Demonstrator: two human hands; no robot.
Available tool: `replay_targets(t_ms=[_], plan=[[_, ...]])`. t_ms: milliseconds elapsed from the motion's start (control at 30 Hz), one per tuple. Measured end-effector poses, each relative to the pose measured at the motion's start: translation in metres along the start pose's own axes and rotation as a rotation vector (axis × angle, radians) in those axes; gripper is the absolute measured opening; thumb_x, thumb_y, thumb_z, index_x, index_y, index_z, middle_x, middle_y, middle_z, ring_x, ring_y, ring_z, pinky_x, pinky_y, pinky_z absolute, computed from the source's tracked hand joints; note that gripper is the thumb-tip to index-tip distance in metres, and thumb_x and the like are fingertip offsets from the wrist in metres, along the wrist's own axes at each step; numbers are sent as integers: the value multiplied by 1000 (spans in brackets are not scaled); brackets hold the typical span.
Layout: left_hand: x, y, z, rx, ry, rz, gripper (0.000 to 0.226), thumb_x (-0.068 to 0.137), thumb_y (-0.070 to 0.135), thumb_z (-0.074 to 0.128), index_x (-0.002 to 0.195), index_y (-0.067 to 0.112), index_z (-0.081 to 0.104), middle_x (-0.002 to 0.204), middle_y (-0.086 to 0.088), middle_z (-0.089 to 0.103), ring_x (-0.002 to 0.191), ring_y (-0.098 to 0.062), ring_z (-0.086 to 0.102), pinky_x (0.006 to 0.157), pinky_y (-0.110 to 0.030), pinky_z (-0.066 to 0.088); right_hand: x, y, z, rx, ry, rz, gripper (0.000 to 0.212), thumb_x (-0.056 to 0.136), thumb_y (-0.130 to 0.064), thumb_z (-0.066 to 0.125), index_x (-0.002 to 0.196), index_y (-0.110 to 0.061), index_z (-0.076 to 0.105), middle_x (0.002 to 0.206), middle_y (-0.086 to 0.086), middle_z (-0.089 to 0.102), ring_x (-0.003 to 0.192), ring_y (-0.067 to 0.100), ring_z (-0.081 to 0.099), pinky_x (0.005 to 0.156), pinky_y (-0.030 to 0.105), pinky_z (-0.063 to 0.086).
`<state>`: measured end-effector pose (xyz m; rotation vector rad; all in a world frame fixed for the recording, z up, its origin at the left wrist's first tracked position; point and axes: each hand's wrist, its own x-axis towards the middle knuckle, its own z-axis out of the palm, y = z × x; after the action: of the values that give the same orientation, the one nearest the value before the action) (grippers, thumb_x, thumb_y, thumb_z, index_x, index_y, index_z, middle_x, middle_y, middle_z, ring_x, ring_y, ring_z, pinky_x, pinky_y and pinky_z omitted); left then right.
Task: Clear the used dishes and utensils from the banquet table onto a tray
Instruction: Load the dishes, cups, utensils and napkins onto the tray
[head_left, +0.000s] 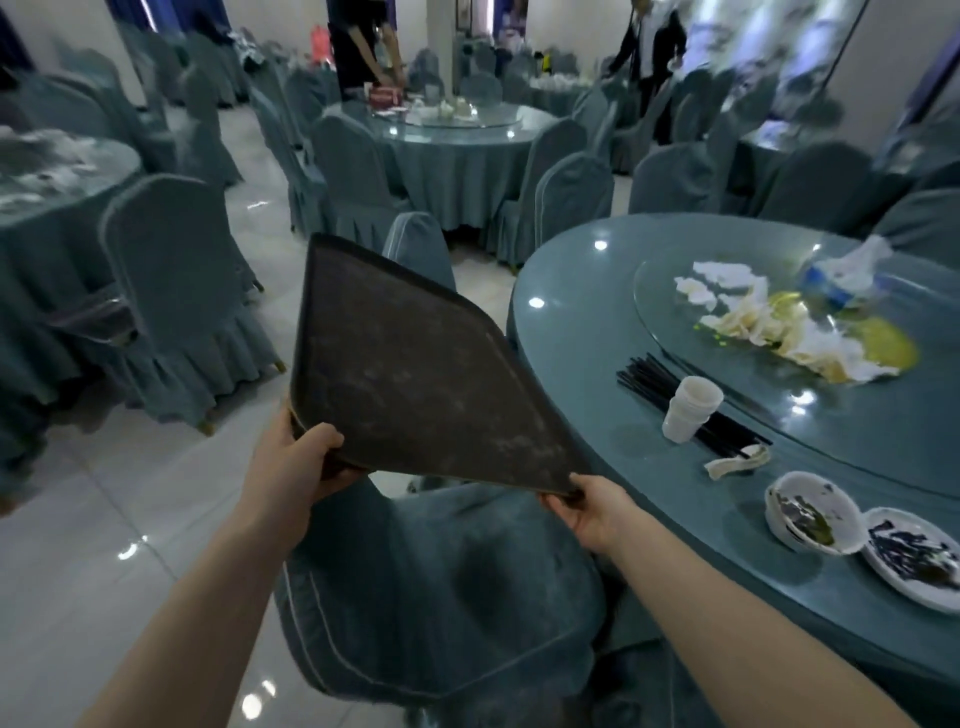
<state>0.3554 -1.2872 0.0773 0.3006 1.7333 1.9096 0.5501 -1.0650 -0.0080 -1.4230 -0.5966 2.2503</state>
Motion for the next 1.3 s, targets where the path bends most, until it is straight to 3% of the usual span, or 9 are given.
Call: replay_targets(t_ms=[267, 400, 500, 633, 800, 933, 1000, 1167, 1300], plan=[[46, 39, 17, -41, -98, 10, 48, 89, -7, 40, 125, 23, 50, 108, -8, 64, 65, -18, 71, 50, -26, 55, 1, -58, 23, -30, 55, -124, 31, 100, 4, 34, 130, 9, 41, 123, 30, 52, 115, 47, 53, 49, 40, 58], [86, 41, 47, -58, -169, -56, 49, 91, -8, 40, 129, 23, 47, 111, -11, 62, 69, -24, 73, 58, -32, 60, 34, -92, 21, 14, 75, -139, 31, 101, 0, 36, 129, 11, 43, 132, 29, 51, 118, 44, 53, 31, 36, 49], [123, 33, 81, -121, -218, -107, 43, 93, -7, 43, 130, 16, 48, 117, -15, 62, 83, -30, 71, 62, -36, 60, 73, -132, 16, 35, 101, -145, 32, 100, 1, 36, 130, 10, 43, 134, 27, 50, 121, 44, 51, 30, 33, 47], [187, 20, 137, -188, -203, -133, 34, 95, -4, 45, 125, 10, 52, 114, -15, 66, 92, -36, 68, 63, -41, 60, 135, -191, 15, 56, 122, -162, 18, 98, 6, 39, 113, 8, 48, 126, 27, 54, 112, 46, 55, 71, 44, 57], [259, 6, 187, -189, -182, -226, 35, 97, -3, 42, 129, 7, 50, 120, -20, 62, 97, -36, 65, 65, -45, 60, 198, -243, 16, 23, 148, -136, 8, 95, 7, 41, 99, 9, 47, 105, 28, 55, 86, 52, 58, 33, 41, 51], [296, -9, 208, -215, -168, -279, 36, 95, -3, 44, 126, 14, 54, 118, -18, 64, 94, -34, 67, 63, -40, 59, 230, -271, 15, 57, 179, -136, 7, 93, 10, 43, 88, 8, 48, 98, 27, 57, 71, 46, 59, 48, 51, 55], [315, -12, 219, -212, -184, -306, 36, 95, -2, 45, 123, 17, 56, 111, -15, 69, 90, -32, 70, 63, -39, 59, 238, -280, 15, 78, 188, -150, 7, 93, 11, 43, 92, 9, 49, 96, 26, 58, 69, 44, 59, 44, 49, 55], [358, -21, 246, -251, -219, -347, 31, 94, -1, 47, 114, 18, 62, 107, -11, 72, 93, -30, 70, 67, -42, 60, 251, -308, 21, 127, 194, -185, 15, 96, 7, 43, 109, 6, 48, 106, 26, 56, 94, 49, 59, 34, 43, 51], [399, -31, 260, -242, -119, -355, 20, 95, 1, 48, 104, 11, 63, 96, -11, 73, 88, -26, 68, 77, -43, 57, 266, -332, 44, 129, 203, -210, 13, 96, 6, 43, 107, 4, 49, 110, 24, 56, 88, 44, 57, 55, 53, 55]])
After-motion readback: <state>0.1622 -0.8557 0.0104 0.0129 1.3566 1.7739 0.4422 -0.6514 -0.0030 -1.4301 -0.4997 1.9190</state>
